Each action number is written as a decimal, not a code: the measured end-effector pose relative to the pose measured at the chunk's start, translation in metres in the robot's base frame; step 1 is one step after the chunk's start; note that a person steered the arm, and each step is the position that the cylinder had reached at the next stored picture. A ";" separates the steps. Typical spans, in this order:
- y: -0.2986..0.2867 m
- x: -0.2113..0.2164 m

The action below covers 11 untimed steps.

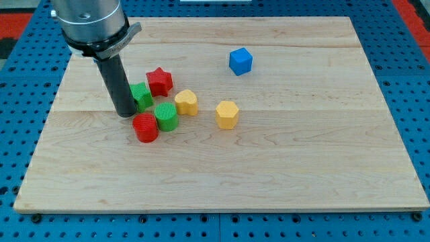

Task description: Place the green circle into the yellow heart

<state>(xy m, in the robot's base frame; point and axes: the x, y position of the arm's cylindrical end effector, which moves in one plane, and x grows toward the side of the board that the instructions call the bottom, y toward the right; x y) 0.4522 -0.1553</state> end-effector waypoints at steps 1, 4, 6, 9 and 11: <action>-0.009 0.053; 0.097 0.071; 0.052 0.038; 0.140 0.005; 0.104 -0.021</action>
